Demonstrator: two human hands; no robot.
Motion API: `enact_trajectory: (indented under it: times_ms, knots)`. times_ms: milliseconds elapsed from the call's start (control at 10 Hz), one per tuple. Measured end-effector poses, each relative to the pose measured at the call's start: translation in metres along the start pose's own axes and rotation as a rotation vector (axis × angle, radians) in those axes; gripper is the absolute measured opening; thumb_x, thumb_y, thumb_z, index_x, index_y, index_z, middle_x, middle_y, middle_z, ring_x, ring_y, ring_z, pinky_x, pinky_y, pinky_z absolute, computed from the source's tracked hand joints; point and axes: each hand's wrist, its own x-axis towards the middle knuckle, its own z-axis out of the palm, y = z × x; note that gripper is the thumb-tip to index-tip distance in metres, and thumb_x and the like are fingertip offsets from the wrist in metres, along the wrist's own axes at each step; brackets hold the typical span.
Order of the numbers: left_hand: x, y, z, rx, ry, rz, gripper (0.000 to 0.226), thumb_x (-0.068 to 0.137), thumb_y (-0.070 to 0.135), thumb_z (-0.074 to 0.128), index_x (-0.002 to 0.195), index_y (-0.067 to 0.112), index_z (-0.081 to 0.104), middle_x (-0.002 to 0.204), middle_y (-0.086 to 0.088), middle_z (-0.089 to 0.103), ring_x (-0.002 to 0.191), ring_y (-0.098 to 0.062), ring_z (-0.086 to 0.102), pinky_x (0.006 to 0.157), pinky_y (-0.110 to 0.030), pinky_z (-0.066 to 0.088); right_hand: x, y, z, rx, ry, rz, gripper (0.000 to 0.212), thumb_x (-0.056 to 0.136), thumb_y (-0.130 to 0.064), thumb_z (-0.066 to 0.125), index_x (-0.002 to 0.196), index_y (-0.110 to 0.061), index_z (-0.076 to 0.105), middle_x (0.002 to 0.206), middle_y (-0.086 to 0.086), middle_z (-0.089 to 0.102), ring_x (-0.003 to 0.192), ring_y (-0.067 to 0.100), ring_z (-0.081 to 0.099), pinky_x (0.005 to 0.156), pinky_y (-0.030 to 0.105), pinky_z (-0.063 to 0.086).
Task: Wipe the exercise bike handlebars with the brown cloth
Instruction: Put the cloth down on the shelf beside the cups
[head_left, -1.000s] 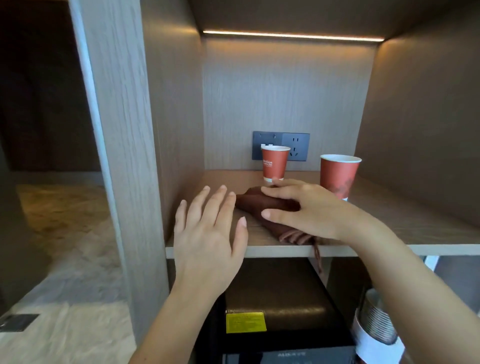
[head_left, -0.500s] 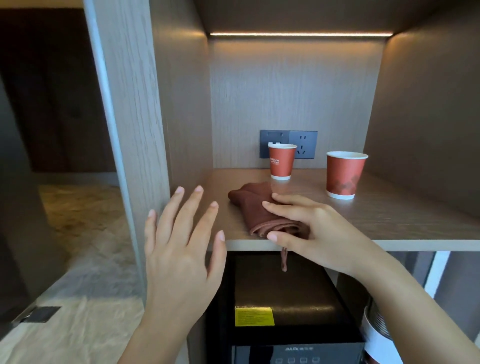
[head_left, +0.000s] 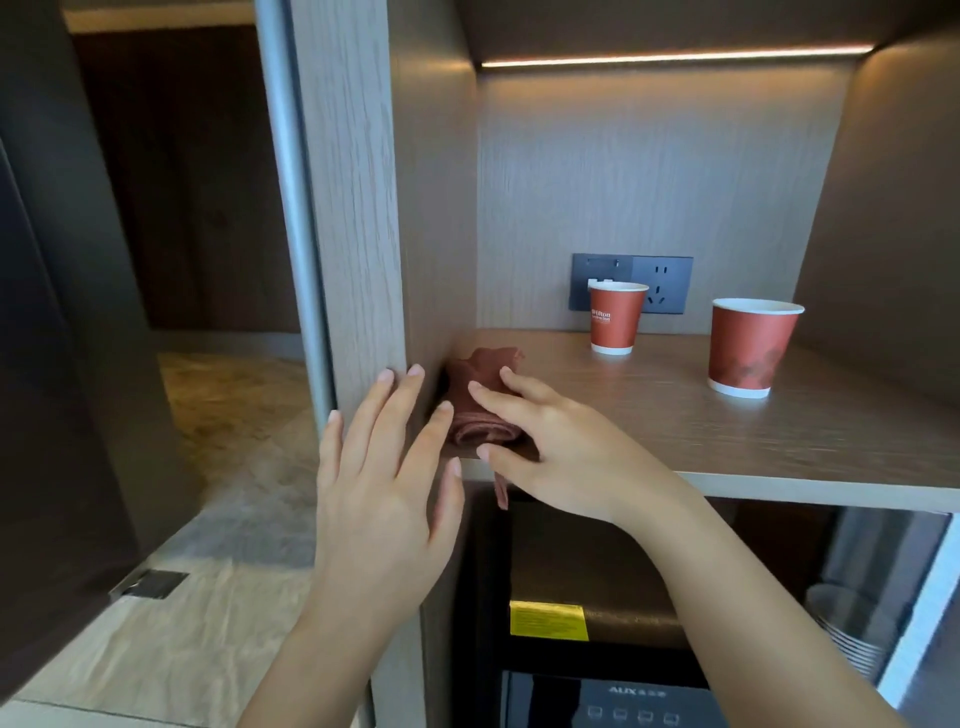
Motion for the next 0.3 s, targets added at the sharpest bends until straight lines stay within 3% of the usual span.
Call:
enact_trajectory:
  times_ms: [300]
  knots:
    - [-0.004,0.006,0.001,-0.009,0.022,0.001,0.04,0.085,0.026,0.044,0.118,0.011,0.061,0.137,-0.014,0.048,0.133,-0.024,0.029,0.107,-0.047,0.015,-0.007,-0.006,0.001,0.051,0.042,0.004,0.056,0.091,-0.043,0.046,0.141,-0.038,0.023,0.154,-0.006,0.018,0.138,0.021,0.026,0.109,0.039,0.031]
